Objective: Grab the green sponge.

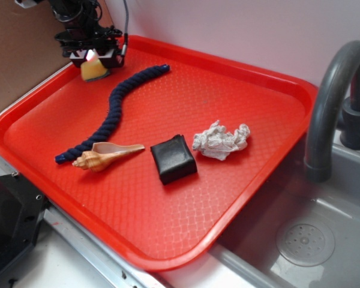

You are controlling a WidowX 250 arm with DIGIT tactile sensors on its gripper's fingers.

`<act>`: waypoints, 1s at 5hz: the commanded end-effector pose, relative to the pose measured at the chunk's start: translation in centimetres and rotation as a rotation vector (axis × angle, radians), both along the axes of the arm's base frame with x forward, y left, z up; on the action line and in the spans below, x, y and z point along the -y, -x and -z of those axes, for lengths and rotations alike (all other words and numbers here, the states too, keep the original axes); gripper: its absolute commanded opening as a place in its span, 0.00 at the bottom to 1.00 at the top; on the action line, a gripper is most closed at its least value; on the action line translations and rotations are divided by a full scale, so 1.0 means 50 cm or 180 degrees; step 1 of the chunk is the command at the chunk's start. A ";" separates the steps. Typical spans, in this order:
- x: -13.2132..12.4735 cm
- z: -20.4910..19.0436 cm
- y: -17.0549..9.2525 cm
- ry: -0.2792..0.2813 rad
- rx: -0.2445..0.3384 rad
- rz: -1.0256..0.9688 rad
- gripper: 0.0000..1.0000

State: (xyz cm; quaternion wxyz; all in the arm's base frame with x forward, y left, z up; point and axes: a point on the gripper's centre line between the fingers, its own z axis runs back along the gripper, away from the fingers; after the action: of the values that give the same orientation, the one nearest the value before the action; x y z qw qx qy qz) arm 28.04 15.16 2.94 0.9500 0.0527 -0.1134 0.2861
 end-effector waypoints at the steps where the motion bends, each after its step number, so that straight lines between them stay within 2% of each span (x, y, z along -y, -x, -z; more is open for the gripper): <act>1: 0.064 -0.219 0.031 0.0023 0.0029 0.0084 0.00; 2: 0.155 -0.303 0.087 0.0229 -0.0028 0.0142 0.00; 3: 0.206 -0.363 0.135 0.0549 0.0039 0.0265 0.00; 4: 0.247 -0.414 0.206 0.0592 0.0104 0.0431 0.00; 5: 0.260 -0.404 0.219 0.0625 0.0028 0.0616 0.00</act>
State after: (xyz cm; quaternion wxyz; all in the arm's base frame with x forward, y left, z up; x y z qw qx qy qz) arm 17.34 1.08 22.00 0.9731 -0.0471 -0.0823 0.2098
